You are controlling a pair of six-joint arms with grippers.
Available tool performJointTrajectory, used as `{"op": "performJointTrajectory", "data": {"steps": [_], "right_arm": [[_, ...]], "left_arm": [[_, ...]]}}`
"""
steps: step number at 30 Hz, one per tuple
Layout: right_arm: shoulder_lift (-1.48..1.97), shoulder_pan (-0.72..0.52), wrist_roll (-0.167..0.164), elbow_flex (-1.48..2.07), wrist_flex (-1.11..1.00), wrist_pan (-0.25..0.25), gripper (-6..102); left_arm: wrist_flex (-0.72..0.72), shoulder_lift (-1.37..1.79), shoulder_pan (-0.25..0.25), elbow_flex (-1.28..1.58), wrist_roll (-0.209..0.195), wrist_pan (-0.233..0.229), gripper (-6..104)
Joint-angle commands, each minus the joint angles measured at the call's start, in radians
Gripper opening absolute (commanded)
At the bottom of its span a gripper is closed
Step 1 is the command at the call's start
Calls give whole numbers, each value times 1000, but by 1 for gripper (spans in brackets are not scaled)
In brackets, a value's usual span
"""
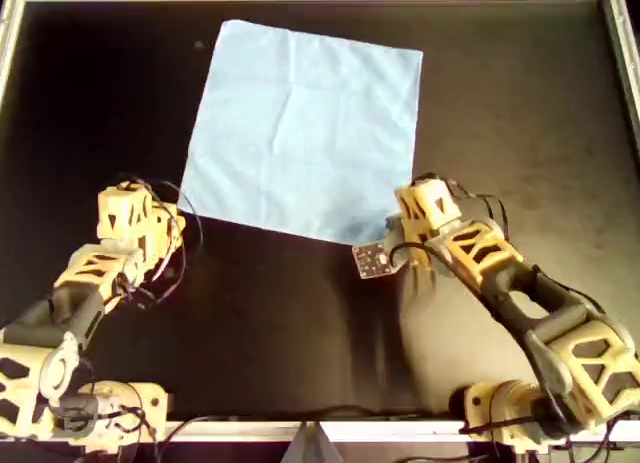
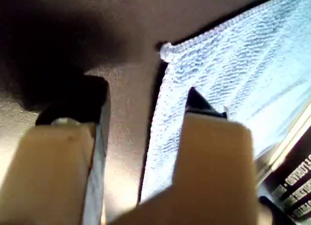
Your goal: Fold a cloth
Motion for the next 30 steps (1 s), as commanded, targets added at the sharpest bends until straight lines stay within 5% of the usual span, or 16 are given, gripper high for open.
{"op": "performJointTrajectory", "data": {"steps": [1, 27, 30], "right_arm": [[-20, 8, 6, -61, -34, 6, 80], [-91, 3, 6, -155, -32, 6, 79], [-91, 3, 6, -156, -34, 6, 79]], "left_arm": [[-8, -35, -25, -60, 3, -5, 56], [-2, -213, -26, -282, 3, -5, 55], [0, -218, -57, -284, 5, -5, 55]]}}
